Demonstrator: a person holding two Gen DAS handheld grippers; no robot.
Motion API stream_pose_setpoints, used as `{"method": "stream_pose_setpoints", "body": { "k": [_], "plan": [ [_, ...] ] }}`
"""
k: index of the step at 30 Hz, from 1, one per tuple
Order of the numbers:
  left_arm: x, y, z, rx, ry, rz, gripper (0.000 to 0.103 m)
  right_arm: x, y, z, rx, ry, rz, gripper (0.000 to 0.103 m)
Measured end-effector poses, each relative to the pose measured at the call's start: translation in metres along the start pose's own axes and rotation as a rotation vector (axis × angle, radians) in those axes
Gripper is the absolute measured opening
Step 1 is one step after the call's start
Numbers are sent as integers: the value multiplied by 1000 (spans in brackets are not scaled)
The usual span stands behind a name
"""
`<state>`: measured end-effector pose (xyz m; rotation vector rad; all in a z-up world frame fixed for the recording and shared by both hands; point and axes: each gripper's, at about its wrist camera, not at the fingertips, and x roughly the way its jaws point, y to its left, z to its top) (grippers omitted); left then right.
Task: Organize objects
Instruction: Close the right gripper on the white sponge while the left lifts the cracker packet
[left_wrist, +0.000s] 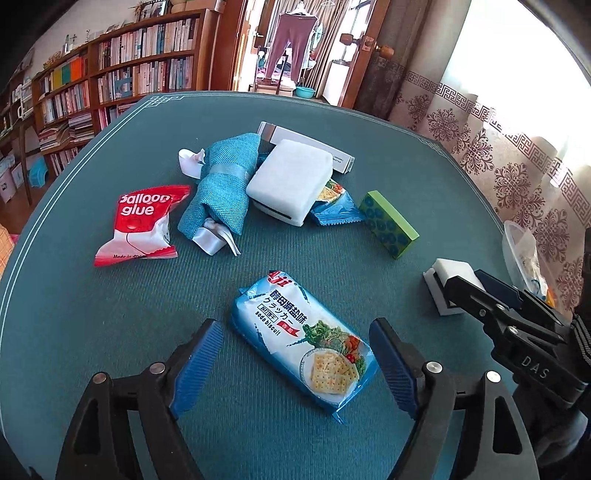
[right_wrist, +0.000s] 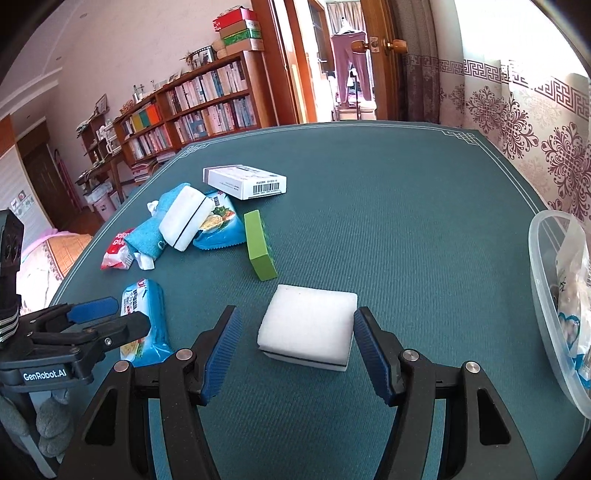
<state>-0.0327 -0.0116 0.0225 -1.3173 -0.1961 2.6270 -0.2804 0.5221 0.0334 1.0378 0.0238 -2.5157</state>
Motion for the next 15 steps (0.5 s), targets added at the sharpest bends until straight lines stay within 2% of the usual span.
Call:
{"method": "stream_pose_setpoints", "body": {
  "k": [5,11,15],
  "plan": [
    [0,-2,-2,-8,4,-1,85,2,1,2,-22,-27,-32,64],
    [6,0,2,-18,15,3,86,20,-4,0,11,44,-21,64],
    [6,-3,5,-39,8,12,86,19,-8,-1,5,51,-35,64]
  ]
}}
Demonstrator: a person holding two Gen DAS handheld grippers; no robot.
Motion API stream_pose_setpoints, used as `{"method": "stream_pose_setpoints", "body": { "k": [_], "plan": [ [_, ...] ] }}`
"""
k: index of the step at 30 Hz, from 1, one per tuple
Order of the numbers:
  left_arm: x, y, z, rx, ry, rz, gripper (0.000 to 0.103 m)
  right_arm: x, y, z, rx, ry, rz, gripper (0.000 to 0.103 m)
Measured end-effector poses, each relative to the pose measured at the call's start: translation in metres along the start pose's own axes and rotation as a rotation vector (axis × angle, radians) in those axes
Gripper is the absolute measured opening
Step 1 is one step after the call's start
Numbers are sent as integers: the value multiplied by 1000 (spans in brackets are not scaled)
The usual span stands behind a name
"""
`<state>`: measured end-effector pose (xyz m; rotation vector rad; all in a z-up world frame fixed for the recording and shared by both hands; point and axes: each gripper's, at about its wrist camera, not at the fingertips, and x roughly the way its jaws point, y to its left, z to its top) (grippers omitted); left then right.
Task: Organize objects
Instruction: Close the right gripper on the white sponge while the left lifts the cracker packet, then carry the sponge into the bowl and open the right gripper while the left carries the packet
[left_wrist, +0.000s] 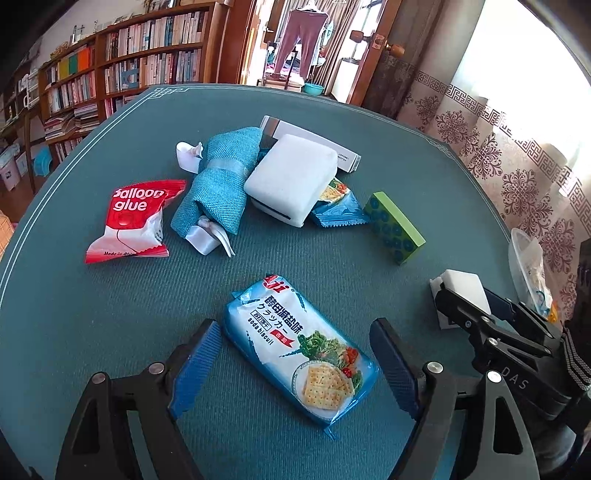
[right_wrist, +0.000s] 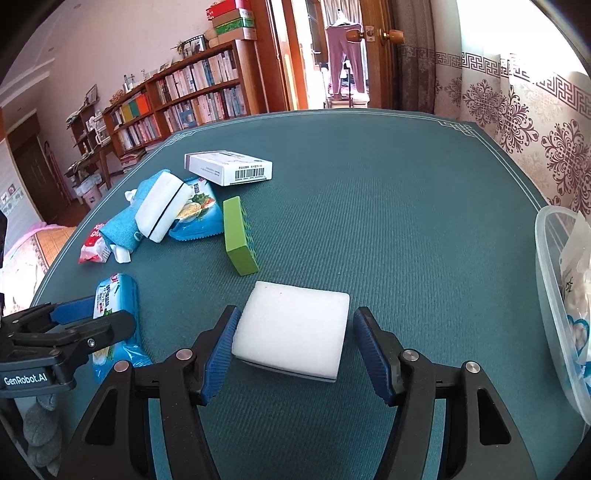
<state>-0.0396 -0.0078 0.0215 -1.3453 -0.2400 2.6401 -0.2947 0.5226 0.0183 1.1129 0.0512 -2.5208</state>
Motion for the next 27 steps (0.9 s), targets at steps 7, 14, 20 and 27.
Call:
{"method": "stream_pose_setpoints", "body": {
  "k": [7,14,20,27],
  "plan": [
    [2,4,2,-33,-1,19,85,2,6,-2,-19,4,-10,64],
    [7,-2,6,-15,-4,92,66,2,8,-1,-27,3,-4,56],
    [4,-8,3,17,-16,83,56,0,2,-1,-3,-7,15,55],
    [-2,-23,2,74,-44,56,54,-8,-4,-2,28,-52,32,55]
  ]
}}
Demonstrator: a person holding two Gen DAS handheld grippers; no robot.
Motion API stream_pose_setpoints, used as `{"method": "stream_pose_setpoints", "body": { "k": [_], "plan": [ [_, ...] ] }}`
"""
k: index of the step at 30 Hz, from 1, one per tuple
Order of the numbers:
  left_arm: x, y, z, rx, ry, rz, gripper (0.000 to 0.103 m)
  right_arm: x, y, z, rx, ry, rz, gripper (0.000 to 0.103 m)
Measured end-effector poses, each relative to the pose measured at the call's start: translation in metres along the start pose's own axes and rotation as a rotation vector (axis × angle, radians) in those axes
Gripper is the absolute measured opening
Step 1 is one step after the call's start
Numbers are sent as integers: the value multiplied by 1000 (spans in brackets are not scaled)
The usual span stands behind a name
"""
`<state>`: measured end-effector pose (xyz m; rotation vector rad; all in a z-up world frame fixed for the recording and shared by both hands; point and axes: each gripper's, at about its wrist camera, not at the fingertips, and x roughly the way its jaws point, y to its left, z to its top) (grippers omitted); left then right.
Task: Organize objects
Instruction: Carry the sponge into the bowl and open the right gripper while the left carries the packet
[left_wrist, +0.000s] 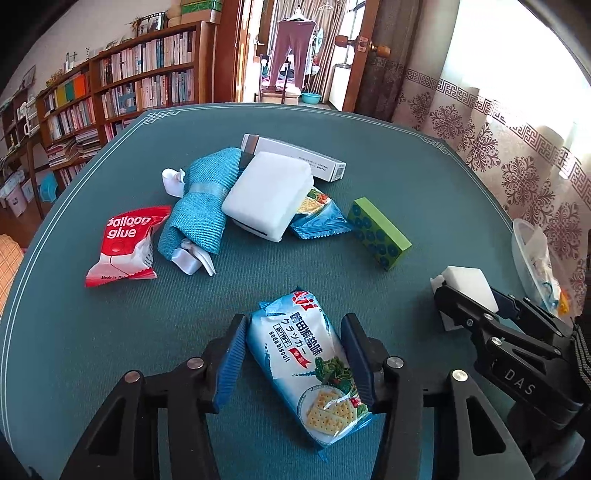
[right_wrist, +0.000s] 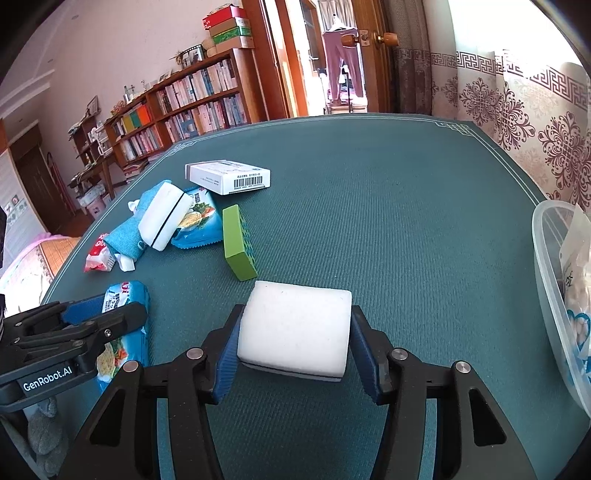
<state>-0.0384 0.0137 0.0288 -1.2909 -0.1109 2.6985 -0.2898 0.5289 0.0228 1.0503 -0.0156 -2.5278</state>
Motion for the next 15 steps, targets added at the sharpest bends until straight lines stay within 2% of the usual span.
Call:
{"method": "stream_pose_setpoints", "body": {
  "k": [8,15],
  "plan": [
    [-9,-11,4,-8,-15,-28,54,-13,1,-1,-9,-60,-6,55],
    [-24,-33,11,29,-48,-67,54,-19,-6,1,3,-73,-32,55]
  ]
}}
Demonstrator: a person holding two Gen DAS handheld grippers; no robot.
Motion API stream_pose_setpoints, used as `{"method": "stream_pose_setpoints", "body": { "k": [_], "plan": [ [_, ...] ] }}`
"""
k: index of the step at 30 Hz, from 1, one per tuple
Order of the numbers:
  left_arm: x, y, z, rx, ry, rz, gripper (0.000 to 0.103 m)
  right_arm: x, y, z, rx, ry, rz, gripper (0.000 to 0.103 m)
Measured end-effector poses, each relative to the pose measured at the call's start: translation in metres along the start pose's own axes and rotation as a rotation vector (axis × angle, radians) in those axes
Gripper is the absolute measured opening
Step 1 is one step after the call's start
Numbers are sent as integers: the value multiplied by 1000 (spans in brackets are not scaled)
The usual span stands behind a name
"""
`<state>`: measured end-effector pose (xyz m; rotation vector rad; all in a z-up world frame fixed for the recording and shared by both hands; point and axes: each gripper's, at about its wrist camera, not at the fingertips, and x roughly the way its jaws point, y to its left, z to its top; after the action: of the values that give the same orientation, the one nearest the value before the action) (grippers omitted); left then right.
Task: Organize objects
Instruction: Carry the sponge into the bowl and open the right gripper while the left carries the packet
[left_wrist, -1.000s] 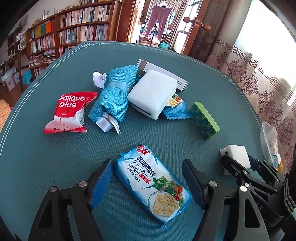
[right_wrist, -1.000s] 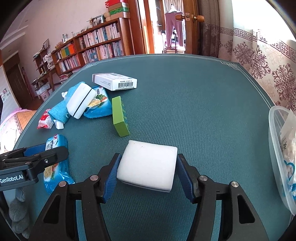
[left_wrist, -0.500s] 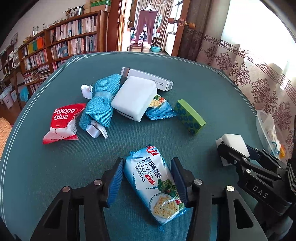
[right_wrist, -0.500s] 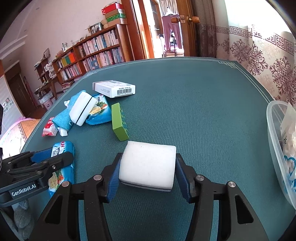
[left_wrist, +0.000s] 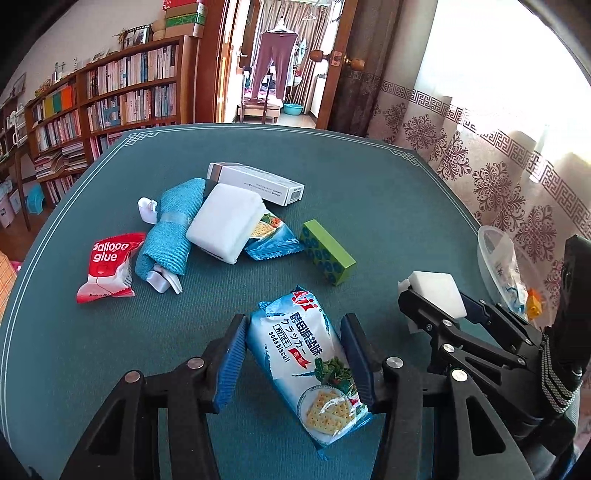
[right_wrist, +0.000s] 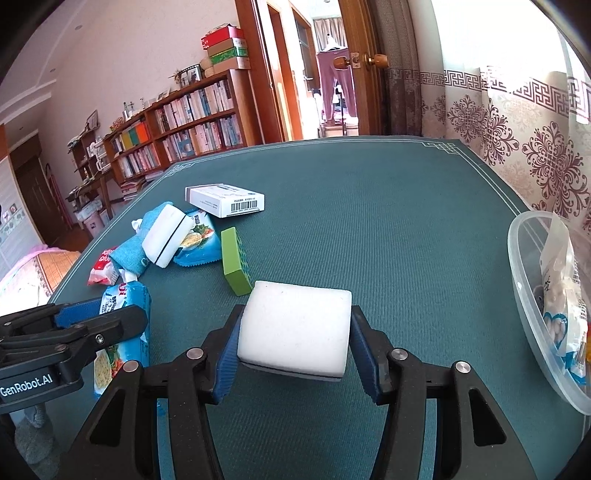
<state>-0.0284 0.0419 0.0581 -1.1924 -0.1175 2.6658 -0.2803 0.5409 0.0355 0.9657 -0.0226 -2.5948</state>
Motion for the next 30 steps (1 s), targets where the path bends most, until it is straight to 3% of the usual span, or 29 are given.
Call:
{"method": "stream_pose_setpoints", "body": {
  "k": [7,19,30],
  "plan": [
    [-5,-25,11,38,-21,-46,54,-26,-22,9,-13,-19,-41,55],
    [-3,-81,23,120,-37,-104,54,-96,-129,-2,110,-75,-214,55],
    [-1,-127,26,194,-40,-131,54,-105,-191,-24,191,-53,-307,56]
  ]
}}
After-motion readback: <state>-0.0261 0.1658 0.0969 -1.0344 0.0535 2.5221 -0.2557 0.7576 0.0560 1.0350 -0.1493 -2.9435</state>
